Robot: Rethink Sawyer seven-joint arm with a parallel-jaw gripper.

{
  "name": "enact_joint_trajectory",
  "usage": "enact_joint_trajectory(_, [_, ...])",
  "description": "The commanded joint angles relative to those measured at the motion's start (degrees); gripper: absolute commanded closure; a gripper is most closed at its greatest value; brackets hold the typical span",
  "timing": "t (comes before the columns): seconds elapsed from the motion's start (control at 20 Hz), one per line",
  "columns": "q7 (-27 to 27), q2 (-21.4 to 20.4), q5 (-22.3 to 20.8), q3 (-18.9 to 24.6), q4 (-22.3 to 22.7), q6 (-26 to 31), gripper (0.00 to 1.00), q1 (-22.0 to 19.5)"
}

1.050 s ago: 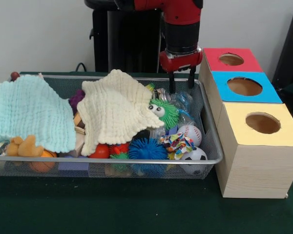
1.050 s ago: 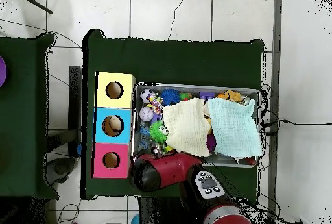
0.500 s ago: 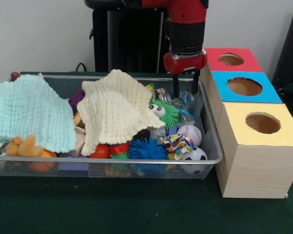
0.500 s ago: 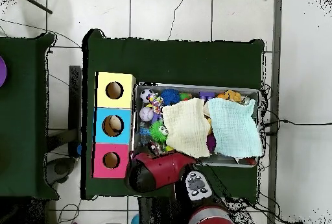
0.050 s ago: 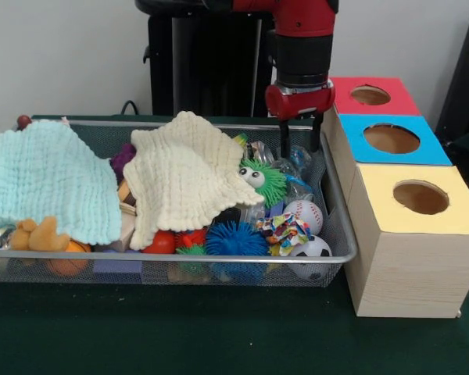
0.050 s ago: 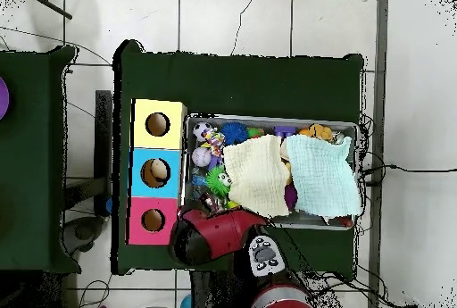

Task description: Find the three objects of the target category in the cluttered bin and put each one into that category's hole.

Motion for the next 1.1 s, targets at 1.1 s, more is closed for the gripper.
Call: enact_joint_trajectory(1.1, [3.8, 4.9, -1.4, 1.5, -8.6, 3.8, 0.0, -2.9])
